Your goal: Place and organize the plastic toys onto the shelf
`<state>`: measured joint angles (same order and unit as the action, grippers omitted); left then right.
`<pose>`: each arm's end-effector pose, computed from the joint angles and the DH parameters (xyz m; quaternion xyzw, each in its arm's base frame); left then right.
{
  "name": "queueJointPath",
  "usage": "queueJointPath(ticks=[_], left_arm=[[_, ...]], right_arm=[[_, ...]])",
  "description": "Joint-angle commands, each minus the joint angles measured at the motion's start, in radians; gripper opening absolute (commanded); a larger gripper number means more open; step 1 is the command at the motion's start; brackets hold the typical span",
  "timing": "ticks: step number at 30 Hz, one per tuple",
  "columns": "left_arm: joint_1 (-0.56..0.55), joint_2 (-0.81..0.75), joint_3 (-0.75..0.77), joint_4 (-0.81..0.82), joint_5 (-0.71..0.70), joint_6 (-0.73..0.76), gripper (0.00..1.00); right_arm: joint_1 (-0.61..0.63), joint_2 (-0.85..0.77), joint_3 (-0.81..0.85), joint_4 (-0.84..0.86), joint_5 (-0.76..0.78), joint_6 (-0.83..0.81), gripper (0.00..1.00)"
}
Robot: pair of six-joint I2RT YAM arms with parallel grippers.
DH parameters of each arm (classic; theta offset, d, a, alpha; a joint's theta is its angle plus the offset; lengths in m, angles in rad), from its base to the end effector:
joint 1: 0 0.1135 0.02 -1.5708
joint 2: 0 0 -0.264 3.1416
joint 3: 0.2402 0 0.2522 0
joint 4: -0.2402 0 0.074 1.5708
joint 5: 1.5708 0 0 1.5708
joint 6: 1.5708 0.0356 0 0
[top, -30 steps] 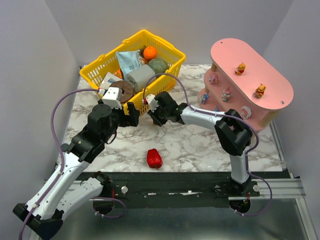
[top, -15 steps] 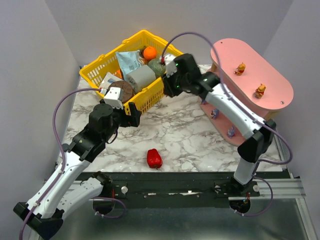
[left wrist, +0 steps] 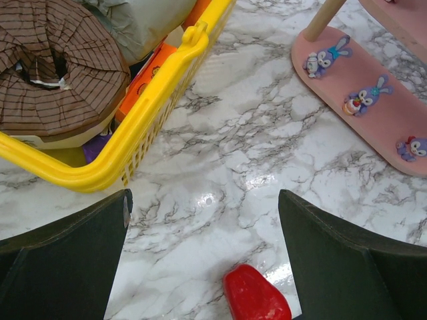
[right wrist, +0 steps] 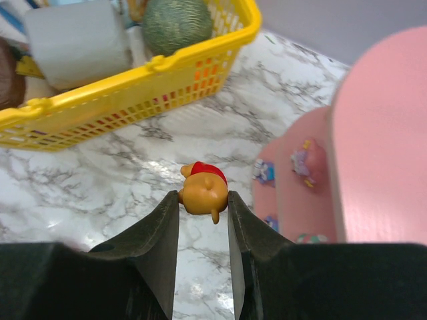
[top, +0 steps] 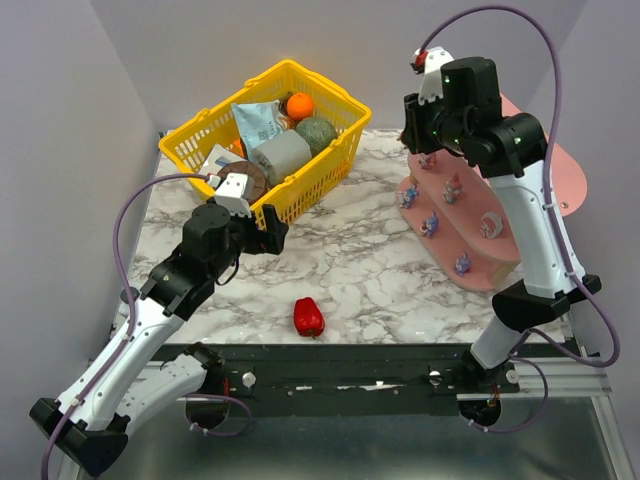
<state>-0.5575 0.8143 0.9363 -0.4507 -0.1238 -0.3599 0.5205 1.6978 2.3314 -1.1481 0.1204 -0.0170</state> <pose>0.1535 -0.0905 0.3596 0.0443 0.8113 -0.2120 0.5430 0.2715 0.1507 0.5149 -0.1997 0.8393 0.0750 0.5001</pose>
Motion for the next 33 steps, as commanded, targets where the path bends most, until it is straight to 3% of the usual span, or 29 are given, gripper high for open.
queueJointPath(ticks=[1, 18, 33], left_arm=[[0.005, 0.003, 0.022, 0.014, 0.035, 0.001, 0.99], [0.005, 0.003, -0.002, 0.018, 0.065, -0.005, 0.99], [0.005, 0.008, -0.011, 0.02, 0.072, -0.008, 0.99]], right_arm=[[-0.066, -0.01, 0.043, -0.075, 0.142, 0.011, 0.11], [-0.172, 0.045, 0.075, 0.039, 0.167, -0.103, 0.13], [-0.228, 0.099, 0.098, 0.059, 0.124, -0.046, 0.23]])
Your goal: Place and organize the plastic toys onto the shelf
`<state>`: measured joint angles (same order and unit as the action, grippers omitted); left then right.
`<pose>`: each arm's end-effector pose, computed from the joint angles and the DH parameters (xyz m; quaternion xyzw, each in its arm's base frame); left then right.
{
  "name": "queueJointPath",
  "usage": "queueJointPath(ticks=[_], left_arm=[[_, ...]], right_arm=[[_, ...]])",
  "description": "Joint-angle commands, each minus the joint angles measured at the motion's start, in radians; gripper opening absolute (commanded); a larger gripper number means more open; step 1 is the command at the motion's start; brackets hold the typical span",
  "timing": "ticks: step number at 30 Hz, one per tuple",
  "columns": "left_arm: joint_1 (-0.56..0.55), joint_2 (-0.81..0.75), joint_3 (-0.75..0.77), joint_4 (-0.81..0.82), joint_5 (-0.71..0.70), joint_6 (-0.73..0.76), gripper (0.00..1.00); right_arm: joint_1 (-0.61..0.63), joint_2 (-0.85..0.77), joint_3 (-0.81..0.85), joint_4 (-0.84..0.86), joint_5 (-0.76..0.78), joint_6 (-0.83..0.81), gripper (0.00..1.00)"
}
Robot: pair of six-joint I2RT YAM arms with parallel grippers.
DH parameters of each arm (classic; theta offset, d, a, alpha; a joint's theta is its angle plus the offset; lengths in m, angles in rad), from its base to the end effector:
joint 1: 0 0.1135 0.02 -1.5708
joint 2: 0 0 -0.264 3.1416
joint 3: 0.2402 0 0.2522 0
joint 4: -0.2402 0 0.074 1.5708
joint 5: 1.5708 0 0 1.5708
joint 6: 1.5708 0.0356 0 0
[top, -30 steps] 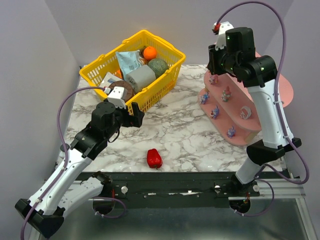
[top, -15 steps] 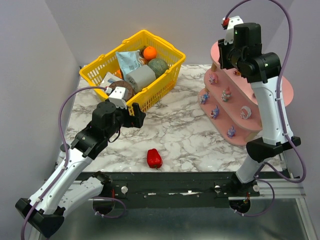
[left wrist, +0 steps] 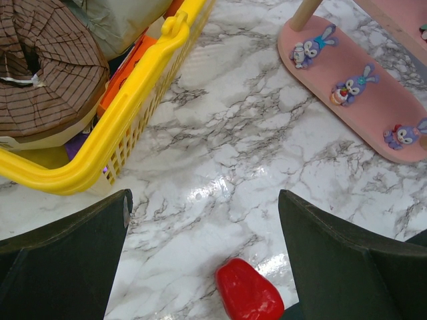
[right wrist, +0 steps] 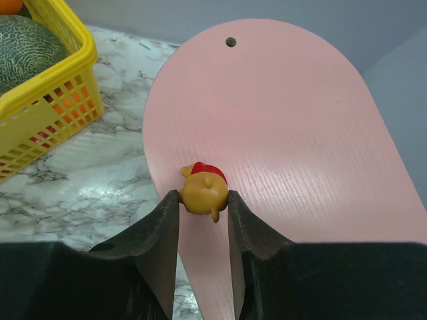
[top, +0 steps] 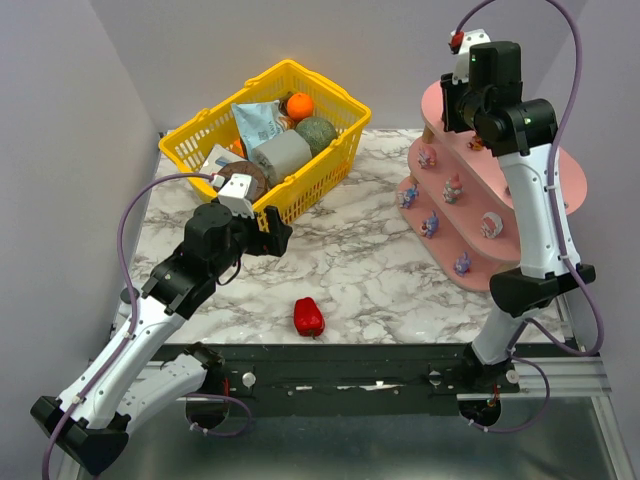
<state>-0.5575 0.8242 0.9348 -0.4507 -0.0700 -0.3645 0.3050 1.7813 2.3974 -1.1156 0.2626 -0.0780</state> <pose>0.1547 -0.0935 0.3574 0.0585 0.8142 -0.2310 0.5294 0.3228 0.0919 0.5103 -0.0967 0.8497 -0.0546 0.5155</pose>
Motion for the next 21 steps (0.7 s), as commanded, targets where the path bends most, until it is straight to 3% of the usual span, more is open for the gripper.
queueJointPath(ticks=[1, 7, 14, 21], left_arm=[[0.005, -0.002, -0.011, 0.021, 0.018, -0.004, 0.99], [0.005, 0.003, -0.011, 0.02, 0.021, -0.004, 0.99], [0.005, 0.001, -0.013, 0.02, 0.021, -0.005, 0.99], [0.005, 0.003, -0.013, 0.018, 0.026, -0.005, 0.99]], right_arm=[[-0.014, 0.018, 0.034, 0.028, -0.019, 0.015, 0.24], [-0.04, 0.03, 0.048, 0.045, -0.069, 0.02, 0.3], [-0.086, 0.029, 0.048, 0.048, -0.253, 0.015, 0.3], [-0.098, 0.033, 0.045, 0.045, -0.258, 0.009, 0.32]])
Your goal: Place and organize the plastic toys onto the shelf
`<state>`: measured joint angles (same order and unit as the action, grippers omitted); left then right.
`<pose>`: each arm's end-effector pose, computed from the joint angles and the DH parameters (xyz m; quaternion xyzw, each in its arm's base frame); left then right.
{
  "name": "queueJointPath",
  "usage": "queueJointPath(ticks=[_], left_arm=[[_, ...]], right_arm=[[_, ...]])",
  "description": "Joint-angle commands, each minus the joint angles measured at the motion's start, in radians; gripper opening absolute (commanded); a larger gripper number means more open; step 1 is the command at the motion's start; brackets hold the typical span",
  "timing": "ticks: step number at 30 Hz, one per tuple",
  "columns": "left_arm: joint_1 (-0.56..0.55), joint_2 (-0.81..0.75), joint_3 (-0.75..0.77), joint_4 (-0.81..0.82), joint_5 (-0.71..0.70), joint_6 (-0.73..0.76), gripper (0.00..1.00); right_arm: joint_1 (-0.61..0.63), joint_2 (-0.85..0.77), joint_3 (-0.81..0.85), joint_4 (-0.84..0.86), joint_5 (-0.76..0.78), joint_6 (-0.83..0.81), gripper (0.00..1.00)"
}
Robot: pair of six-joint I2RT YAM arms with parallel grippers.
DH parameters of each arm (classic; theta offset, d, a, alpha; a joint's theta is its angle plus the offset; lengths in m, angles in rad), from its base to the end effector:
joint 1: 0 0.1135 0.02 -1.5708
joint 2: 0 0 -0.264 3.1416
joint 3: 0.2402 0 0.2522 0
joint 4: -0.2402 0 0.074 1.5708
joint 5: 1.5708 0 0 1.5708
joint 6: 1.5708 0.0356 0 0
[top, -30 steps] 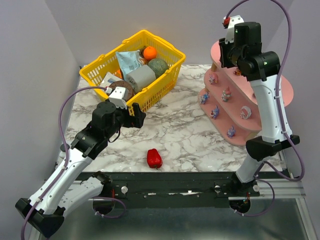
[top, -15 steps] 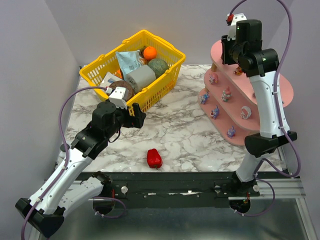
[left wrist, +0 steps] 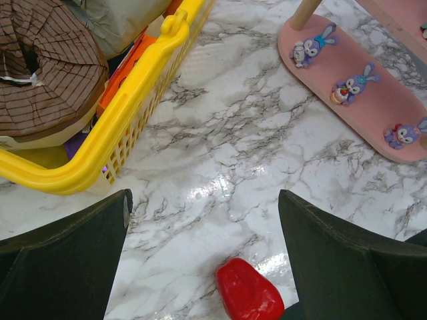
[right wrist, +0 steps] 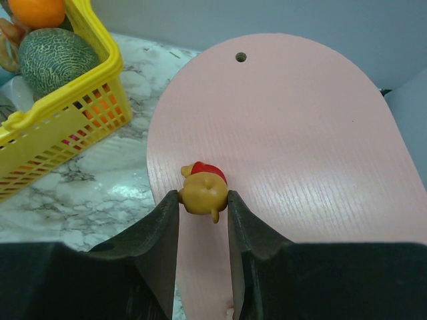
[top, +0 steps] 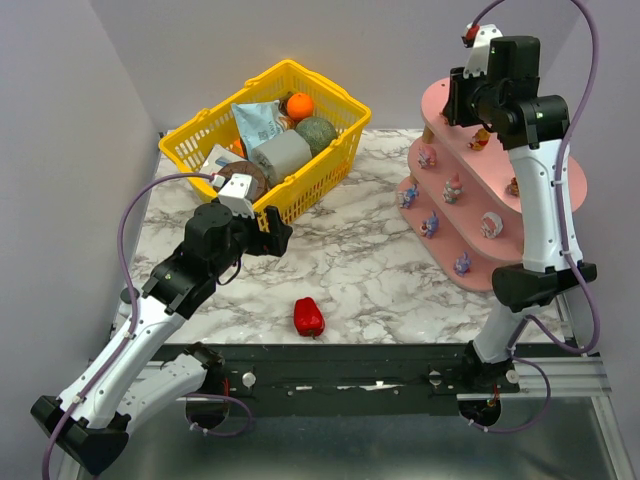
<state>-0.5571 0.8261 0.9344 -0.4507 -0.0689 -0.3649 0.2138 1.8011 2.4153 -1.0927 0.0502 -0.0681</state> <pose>0.1552 -0.0938 0.3570 0.0586 0.8149 -0.2310 0.5284 0.3357 0.0711 0.5103 -0.1071 0.8476 0.0164 0.5194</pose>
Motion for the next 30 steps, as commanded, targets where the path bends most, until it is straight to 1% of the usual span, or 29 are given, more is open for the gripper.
queueJointPath(ticks=[1, 4, 12, 19, 23, 30], left_arm=[[0.005, 0.002, -0.011, 0.018, 0.026, -0.003, 0.99], [0.005, 0.005, -0.009, 0.02, 0.027, -0.005, 0.99], [0.005, 0.004, -0.014, 0.024, 0.037, -0.006, 0.99], [0.005, 0.007, -0.006, 0.029, 0.035, -0.008, 0.99], [0.005, -0.005, -0.003, 0.029, 0.035, 0.0, 0.99], [0.005, -0.016, -0.003, 0.021, 0.026, 0.007, 0.99]], right_arm=[[-0.007, 0.014, 0.028, 0.022, -0.046, -0.002, 0.33], [-0.007, 0.018, 0.028, 0.027, -0.039, -0.006, 0.38], [-0.007, 0.03, 0.038, 0.028, -0.033, -0.007, 0.43], [-0.008, 0.026, 0.045, 0.039, -0.023, -0.019, 0.52], [-0.007, 0.012, 0.036, 0.074, -0.026, -0.022, 0.54], [-0.007, -0.005, 0.036, 0.086, -0.044, -0.01, 0.56]])
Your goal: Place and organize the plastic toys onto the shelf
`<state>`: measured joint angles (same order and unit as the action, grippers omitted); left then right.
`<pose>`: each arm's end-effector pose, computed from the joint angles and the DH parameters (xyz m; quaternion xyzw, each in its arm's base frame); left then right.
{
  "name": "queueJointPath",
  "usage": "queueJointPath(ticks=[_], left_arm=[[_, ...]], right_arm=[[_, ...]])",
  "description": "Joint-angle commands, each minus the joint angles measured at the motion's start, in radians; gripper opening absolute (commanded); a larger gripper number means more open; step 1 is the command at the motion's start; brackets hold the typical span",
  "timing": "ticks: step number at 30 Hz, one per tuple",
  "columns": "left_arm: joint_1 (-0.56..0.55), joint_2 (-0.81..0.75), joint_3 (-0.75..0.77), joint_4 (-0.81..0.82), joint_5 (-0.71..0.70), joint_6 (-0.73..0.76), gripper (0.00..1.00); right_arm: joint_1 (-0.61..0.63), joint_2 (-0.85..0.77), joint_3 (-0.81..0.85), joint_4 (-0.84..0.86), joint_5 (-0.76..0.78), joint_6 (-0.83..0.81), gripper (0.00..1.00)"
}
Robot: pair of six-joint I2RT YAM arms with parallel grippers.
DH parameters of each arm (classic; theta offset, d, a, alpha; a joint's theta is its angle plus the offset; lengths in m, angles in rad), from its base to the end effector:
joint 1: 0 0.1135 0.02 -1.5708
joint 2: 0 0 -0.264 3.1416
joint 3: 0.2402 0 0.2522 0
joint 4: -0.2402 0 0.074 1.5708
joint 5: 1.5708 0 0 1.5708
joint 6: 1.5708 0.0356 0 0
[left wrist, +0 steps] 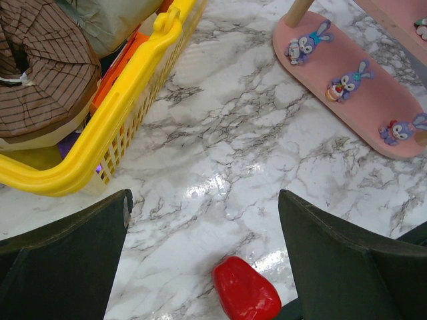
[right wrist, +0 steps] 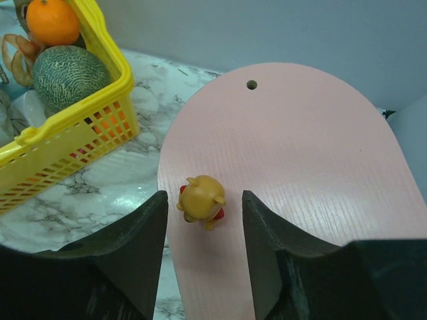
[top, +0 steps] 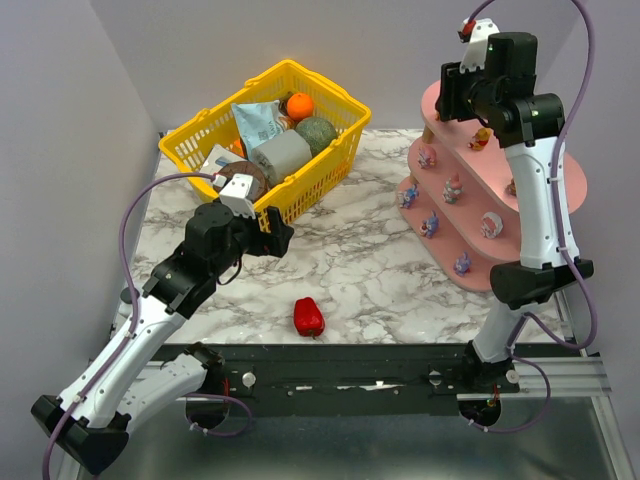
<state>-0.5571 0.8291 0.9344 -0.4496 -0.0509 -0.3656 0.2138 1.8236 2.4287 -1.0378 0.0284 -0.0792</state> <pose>0.1555 -0.0947 0.3566 0.0636 0.8152 -0.2375 0.5245 0.3450 0.0739 0.5118 -0.1154 0.8344 0.0243 0.5384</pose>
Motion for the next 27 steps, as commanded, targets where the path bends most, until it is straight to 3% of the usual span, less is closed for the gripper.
queueJointPath(ticks=[1, 8, 13, 19, 27], left_arm=[[0.005, -0.019, -0.003, 0.02, 0.008, 0.007, 0.99], [0.005, -0.024, -0.008, 0.023, 0.011, 0.001, 0.99], [0.005, -0.022, -0.014, 0.028, 0.011, -0.004, 0.99], [0.005, -0.024, -0.019, 0.028, 0.014, -0.007, 0.99], [0.005, -0.03, -0.028, 0.028, 0.011, -0.009, 0.99]], right_arm=[[-0.007, -0.033, 0.023, 0.033, -0.021, 0.004, 0.57], [-0.007, -0.095, -0.028, 0.033, -0.022, 0.03, 0.55], [-0.005, -0.153, -0.129, 0.054, -0.076, 0.074, 0.32], [-0.005, -0.175, -0.2, 0.056, -0.101, 0.11, 0.16], [-0.005, -0.155, -0.238, 0.079, -0.096, 0.116, 0.12]])
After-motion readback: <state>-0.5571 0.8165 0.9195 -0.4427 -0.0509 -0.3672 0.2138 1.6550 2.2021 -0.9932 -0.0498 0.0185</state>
